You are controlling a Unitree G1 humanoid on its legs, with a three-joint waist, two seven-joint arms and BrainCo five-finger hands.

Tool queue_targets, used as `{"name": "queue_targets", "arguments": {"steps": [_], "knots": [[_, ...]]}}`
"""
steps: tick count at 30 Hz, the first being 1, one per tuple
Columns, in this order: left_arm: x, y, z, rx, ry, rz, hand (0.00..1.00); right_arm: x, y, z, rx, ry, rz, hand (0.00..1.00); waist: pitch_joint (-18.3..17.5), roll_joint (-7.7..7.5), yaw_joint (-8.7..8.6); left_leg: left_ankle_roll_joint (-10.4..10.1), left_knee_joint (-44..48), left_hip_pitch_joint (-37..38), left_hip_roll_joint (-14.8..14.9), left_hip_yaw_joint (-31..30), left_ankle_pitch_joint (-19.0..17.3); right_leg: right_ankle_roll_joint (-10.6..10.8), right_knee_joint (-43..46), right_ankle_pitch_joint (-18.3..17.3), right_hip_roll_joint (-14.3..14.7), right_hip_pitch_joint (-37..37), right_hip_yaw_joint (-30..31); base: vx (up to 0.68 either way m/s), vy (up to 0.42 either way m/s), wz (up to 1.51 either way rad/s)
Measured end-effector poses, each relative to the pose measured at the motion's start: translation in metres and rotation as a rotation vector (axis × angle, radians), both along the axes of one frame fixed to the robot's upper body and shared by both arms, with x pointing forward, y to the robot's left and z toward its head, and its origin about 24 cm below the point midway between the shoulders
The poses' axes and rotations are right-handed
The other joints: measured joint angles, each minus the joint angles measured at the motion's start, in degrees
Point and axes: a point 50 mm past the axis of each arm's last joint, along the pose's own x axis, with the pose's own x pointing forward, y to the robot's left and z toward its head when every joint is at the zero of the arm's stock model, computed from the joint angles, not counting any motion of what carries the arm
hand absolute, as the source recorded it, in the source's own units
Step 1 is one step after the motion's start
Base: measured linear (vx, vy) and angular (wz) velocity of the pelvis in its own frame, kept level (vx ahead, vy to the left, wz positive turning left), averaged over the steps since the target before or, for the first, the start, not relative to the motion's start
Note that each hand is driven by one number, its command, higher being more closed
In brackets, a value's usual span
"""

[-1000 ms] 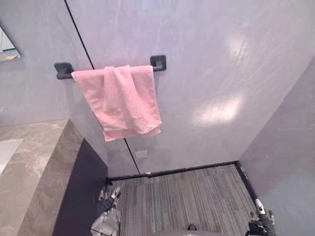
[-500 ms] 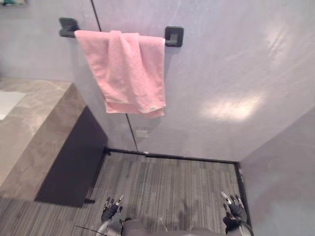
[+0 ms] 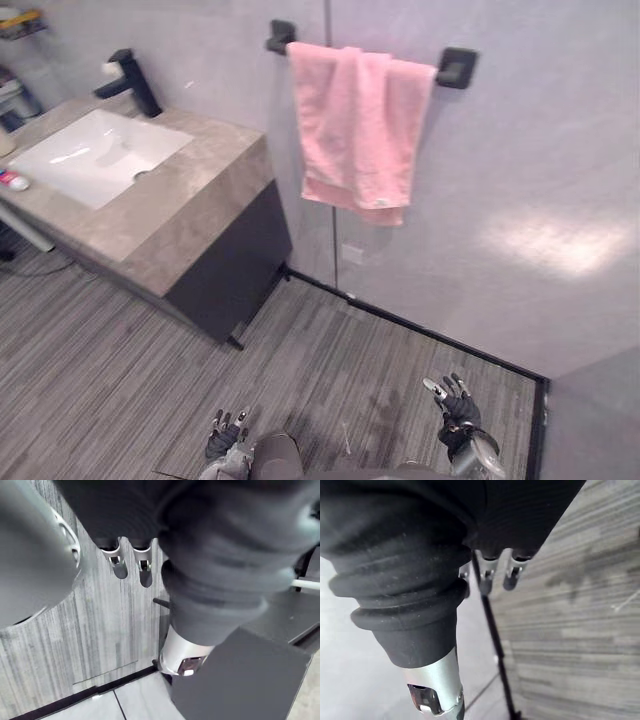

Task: Organize washtable

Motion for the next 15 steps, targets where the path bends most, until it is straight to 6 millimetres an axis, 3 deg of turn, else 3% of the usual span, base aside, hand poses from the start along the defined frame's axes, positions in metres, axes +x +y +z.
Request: {"name": "queue_targets", "arguments": {"steps": [1,2,3,4,5,6,7,8,9,10,11,12,13,14,15], "knots": [[0.004,0.0,0.002,0.006,-0.015,-0.017,0.0,-0.002,0.001,-0.003,0.0,0.022,0.009,0.0,0.31,-0.2,-0.8,0.73,-2.53,-1.22,-2.46,0.64,1.12,-0.05,-0.02,-0.72,-0.23,-1.59,0.43,-0.1,0.094,1.57],[0.012,0.002,0.005,0.021,-0.035,-0.047,0.0,-0.008,0.0,-0.007,-0.015,0.05,0.027,0.0,-0.12,-0.92,-1.83,-1.01,-12.66,-0.49,-6.95,-3.88,3.78,-2.42,-6.6,0.38,3.62,-1.98,2.26,-0.1,0.06,2.02],[0.015,0.003,0.005,0.028,-0.034,-0.055,0.0,-0.013,0.002,-0.01,-0.017,0.074,0.033,0.0,-0.83,-1.78,-3.97,0.02,-17.32,0.9,-8.84,-5.6,3.4,-3.86,-11.29,3.47,4.03,-0.47,2.18,-0.11,0.02,2.32],[0.018,0.009,0.006,0.049,-0.031,-0.063,0.0,-0.017,0.001,-0.014,-0.018,0.097,0.022,0.0,-1.19,-2.16,-4.26,1.18,-9.88,2.27,-6.75,0.76,-1.21,-1.38,-13.93,6.59,2.88,1.59,-3.98,0.01,0.03,2.16],[0.02,0.008,0.006,0.053,-0.034,-0.079,0.0,-0.019,-0.001,-0.014,-0.027,0.109,0.008,0.0,-1.22,-1.72,-4.33,0.2,-9.33,5.1,-5.27,3.89,-1.77,-1.28,-12.58,6.82,1.8,1.73,-6.99,0.01,0.165,2.48],[0.028,-0.002,0.007,0.046,-0.048,-0.132,0.0,-0.026,-0.016,-0.015,-0.058,0.134,-0.034,0.0,-0.69,-0.78,-6.04,1.89,-13.73,6.63,-7.86,5.98,1.68,-1.82,-3.79,6.35,-2.04,-0.11,-11.94,-0.02,0.189,2.01],[0.033,-0.008,0.009,0.038,-0.062,-0.156,0.0,-0.031,-0.018,-0.017,-0.059,0.15,-0.05,0.0,-0.77,-0.36,-6.76,2.76,-15.34,6.59,-8.62,5.82,3.1,-0.92,-1.24,4.93,-3.09,-1.58,-12.72,-0.08,0.186,2.14],[0.038,-0.01,0.01,0.041,-0.075,-0.17,0.0,-0.037,-0.016,-0.02,-0.057,0.175,-0.054,0.0,-0.99,0.61,-6.91,2.06,-19.6,7.02,-9.63,3.6,4.68,-0.75,-6.3,4.52,-0.97,-2.45,-12.89,-0.09,0.043,1.46],[0.039,-0.002,0.012,0.066,-0.078,-0.175,0.0,-0.041,-0.01,-0.022,-0.04,0.188,-0.058,0.0,-1.32,-0.62,-6.92,1.34,-23.32,8.1,-11.69,2.26,5.67,-2.65,-12.42,8.16,-0.43,-2.45,-13.22,-0.01,-0.022,1.58],[0.038,0.003,0.01,0.084,-0.055,-0.191,0.0,-0.045,-0.003,-0.027,-0.015,0.211,-0.069,0.0,-1.19,-1.0,-7.52,-0.1,-23.08,9.14,-10.73,3.94,2.23,-2.29,-13.18,12.4,-1.83,-2.02,-16.63,0.05,-0.014,1.2],[0.038,0.001,0.009,0.086,-0.046,-0.215,0.0,-0.047,-0.003,-0.029,-0.013,0.23,-0.077,0.0,-1.72,-0.98,-7.83,-0.63,-22.5,10.56,-9.02,5.71,1.06,-2.0,-12.46,12.36,-3.1,-2.0,-18.47,0.11,0.022,1.07],[0.037,-0.004,0.008,0.082,-0.043,-0.234,0.0,-0.047,-0.005,-0.028,-0.021,0.23,-0.079,0.0,-1.56,-1.2,-8.43,-1.75,-24.67,11.92,-8.33,6.56,1.96,-1.27,-11.62,12.78,-4.39,-1.98,-19.15,0.08,0.076,0.7],[0.037,-0.009,0.007,0.072,-0.044,-0.243,0.0,-0.047,-0.008,-0.028,-0.03,0.23,-0.078,0.0,-1.8,-0.26,-8.64,-3.88,-27.51,12.79,-7.79,7.18,4.2,-0.77,-10.96,13.04,-5.19,-2.23,-19.86,0.06,0.141,0.68],[0.04,-0.015,0.008,0.06,-0.054,-0.257,0.0,-0.048,-0.017,-0.027,-0.048,0.237,-0.098,0.0,-1.99,1.55,-8.68,-5.11,-32.65,14.0,-9.36,4.49,5.51,0.57,-10.17,13.81,-6.36,-2.98,-20.73,-0.03,0.235,0.59],[0.044,-0.012,0.01,0.079,-0.063,-0.279,0.0,-0.047,-0.013,-0.028,-0.032,0.236,-0.109,0.0,-1.55,0.66,-8.43,-4.03,-34.27,14.19,-11.23,4.27,6.43,1.11,-10.67,15.33,-7.44,-3.28,-21.05,-0.05,0.25,0.45]]}}
